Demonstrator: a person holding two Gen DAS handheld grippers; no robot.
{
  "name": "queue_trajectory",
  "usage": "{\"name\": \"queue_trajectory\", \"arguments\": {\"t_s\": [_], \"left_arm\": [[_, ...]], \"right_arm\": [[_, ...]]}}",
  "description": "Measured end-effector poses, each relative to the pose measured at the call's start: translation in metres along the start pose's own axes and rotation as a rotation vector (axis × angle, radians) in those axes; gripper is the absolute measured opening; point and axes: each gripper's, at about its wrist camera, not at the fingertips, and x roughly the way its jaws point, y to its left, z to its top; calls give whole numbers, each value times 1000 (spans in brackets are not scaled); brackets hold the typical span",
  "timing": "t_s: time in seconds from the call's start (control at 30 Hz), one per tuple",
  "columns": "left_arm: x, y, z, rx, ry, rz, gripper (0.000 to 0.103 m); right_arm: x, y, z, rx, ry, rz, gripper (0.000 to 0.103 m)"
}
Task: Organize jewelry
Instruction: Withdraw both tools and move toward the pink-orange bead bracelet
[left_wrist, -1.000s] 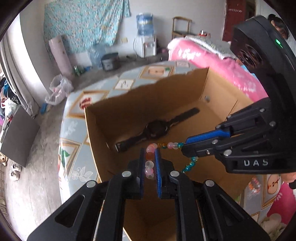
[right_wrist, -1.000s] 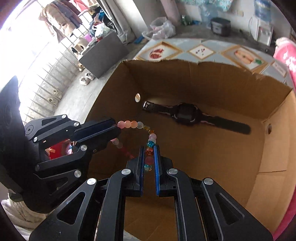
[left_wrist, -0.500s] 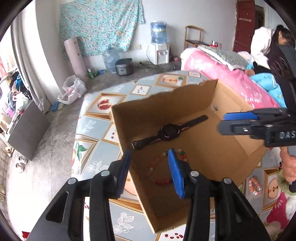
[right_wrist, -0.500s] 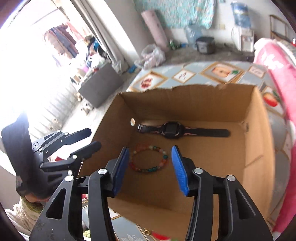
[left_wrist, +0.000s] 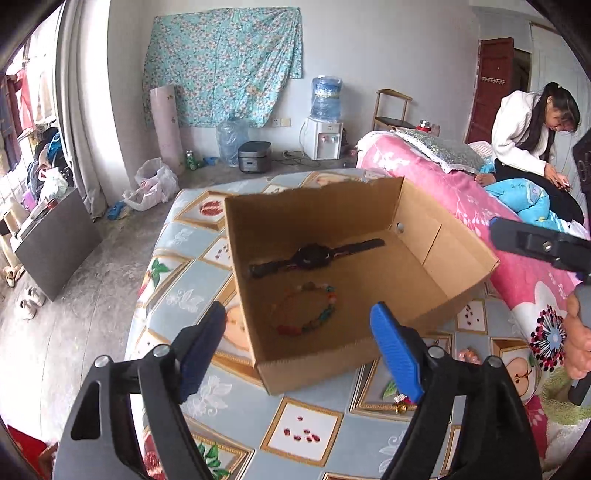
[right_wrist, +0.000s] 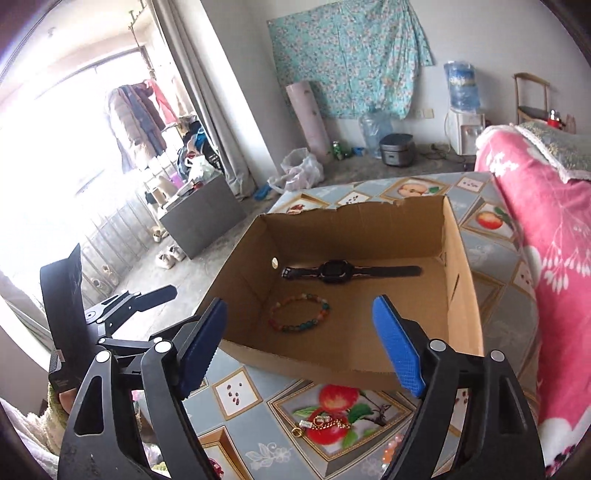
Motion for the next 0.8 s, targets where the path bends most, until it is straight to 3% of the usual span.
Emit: {"name": "queue_trajectory", "arguments": {"t_s": [0.27,0.8], "left_arm": [[-8,11,-27,-16,2,55,83],[19,-2,-51,60,90,86,84]], "right_arm": [[-7,-18,-28,56,41,-122,82],[28,-34,-57,80,197,-163,82]]}}
